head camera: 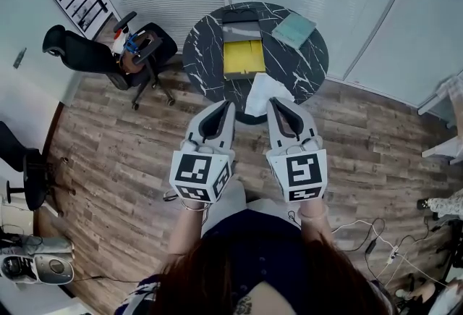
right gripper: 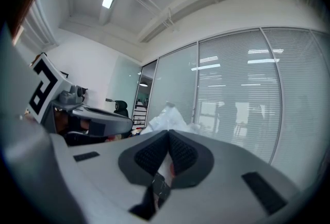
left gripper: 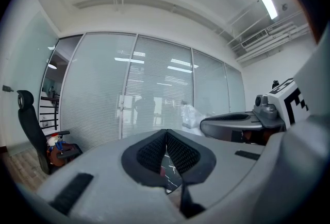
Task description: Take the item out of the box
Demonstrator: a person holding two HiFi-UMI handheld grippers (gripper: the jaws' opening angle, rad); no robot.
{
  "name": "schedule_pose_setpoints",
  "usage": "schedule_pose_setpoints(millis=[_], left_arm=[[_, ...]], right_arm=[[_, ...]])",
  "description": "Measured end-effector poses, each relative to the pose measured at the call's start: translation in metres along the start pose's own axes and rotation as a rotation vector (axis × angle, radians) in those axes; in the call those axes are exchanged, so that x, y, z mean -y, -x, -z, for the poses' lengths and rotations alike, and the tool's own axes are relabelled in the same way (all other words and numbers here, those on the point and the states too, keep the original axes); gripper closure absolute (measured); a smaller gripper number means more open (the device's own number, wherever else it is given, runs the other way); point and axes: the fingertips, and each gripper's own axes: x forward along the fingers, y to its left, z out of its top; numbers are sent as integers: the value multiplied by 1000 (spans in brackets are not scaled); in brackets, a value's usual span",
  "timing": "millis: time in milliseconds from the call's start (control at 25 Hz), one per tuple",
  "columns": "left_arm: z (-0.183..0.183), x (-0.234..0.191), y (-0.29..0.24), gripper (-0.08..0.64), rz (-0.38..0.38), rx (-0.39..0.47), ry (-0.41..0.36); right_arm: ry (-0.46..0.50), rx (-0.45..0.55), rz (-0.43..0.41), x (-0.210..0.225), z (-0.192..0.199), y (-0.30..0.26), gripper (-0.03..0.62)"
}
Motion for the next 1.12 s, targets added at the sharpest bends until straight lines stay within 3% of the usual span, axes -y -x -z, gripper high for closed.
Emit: schedule_pose_setpoints(millis=[1120], left_arm=[[5, -19, -22, 533, 8, -36, 7]], right_arm=[[-28, -32, 3, 9, 12, -29, 568]])
